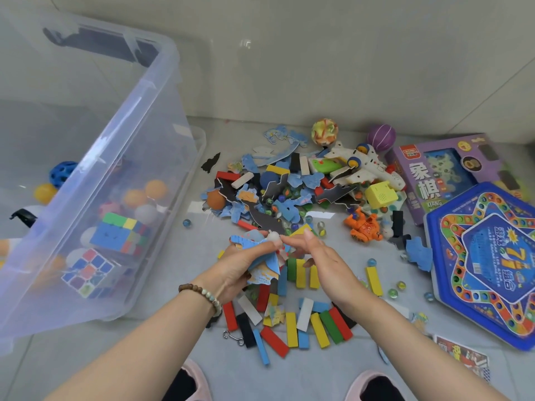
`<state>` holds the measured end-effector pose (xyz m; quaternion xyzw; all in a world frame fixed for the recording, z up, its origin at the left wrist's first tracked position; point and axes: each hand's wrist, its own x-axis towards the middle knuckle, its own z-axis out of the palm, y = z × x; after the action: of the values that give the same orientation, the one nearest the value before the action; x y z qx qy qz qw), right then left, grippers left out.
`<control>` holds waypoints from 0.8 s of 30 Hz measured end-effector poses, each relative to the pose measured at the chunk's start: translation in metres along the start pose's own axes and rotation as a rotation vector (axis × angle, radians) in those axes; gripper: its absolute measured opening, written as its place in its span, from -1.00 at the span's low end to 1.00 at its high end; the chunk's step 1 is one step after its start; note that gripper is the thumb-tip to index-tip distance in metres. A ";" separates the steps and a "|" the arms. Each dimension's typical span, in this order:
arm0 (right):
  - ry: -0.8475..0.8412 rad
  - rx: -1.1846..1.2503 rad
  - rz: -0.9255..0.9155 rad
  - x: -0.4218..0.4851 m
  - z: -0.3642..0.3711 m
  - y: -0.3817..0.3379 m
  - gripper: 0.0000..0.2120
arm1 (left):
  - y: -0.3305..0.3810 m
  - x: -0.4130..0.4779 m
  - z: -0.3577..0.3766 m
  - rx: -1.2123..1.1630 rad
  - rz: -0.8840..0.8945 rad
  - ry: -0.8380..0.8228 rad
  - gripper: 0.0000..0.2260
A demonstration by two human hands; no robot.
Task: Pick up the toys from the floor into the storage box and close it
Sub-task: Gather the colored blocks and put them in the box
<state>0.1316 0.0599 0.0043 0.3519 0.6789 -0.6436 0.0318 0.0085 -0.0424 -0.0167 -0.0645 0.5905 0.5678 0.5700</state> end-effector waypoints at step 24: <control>0.078 -1.176 -0.348 0.058 -0.052 0.034 -0.55 | -0.003 0.003 -0.014 0.127 -0.064 0.060 -0.91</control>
<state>0.1268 0.1290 -0.0445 0.1826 0.9685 -0.1436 0.0901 0.0011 -0.0521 -0.0244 -0.0639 0.6398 0.5086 0.5727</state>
